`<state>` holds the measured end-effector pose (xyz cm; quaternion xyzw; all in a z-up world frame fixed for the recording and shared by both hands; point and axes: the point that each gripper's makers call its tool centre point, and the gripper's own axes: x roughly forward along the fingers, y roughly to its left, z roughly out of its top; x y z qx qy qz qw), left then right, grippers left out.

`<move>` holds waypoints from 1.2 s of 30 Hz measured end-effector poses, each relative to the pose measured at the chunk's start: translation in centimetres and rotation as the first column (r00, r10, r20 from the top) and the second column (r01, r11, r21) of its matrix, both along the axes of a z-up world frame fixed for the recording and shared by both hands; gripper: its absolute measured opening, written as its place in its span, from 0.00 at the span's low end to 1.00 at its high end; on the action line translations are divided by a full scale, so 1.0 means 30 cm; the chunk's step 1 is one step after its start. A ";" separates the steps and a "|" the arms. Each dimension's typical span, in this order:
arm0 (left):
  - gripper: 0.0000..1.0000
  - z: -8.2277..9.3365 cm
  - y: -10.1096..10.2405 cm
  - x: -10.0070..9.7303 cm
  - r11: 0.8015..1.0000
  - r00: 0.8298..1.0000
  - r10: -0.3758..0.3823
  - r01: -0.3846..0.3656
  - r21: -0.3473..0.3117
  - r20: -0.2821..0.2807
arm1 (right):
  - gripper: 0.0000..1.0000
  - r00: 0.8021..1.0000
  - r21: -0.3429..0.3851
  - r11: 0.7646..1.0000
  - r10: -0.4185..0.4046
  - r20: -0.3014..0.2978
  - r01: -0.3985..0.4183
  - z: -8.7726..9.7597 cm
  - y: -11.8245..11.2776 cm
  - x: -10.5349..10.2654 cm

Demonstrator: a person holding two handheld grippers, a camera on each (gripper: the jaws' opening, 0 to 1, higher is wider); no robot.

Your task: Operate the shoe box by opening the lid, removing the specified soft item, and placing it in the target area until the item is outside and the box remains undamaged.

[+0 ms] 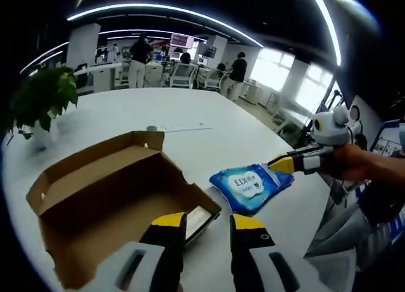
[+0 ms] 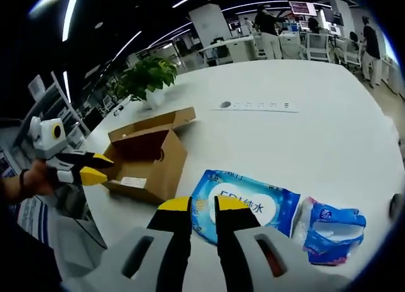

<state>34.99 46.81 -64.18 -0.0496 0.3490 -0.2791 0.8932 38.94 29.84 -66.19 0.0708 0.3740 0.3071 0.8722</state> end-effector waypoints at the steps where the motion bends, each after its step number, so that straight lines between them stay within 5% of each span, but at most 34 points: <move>1: 0.27 0.001 0.019 -0.004 1.000 1.000 0.009 -0.009 0.002 -0.001 | 0.12 1.000 0.005 1.000 0.005 -0.001 -0.005 0.001 0.018 0.002; 18: 0.34 0.047 0.376 -0.087 0.985 0.985 0.172 -0.172 -0.003 0.030 | 0.22 0.983 0.036 0.983 0.182 0.018 -0.183 0.032 0.330 -0.015; 29: 0.45 0.030 0.521 -0.175 0.975 0.975 0.220 -0.220 0.005 0.021 | 0.32 0.933 -0.058 0.932 0.360 0.016 -0.358 0.027 0.471 -0.030; 31: 0.49 0.030 0.531 -0.184 0.977 0.977 0.213 -0.213 0.021 0.025 | 0.34 0.905 -0.103 0.901 0.425 0.010 -0.422 0.017 0.495 -0.029; 36: 0.53 0.034 0.546 -0.203 0.981 0.982 0.184 -0.186 0.053 0.040 | 0.39 0.798 -0.269 0.765 0.601 -0.030 -0.586 -0.032 0.544 -0.030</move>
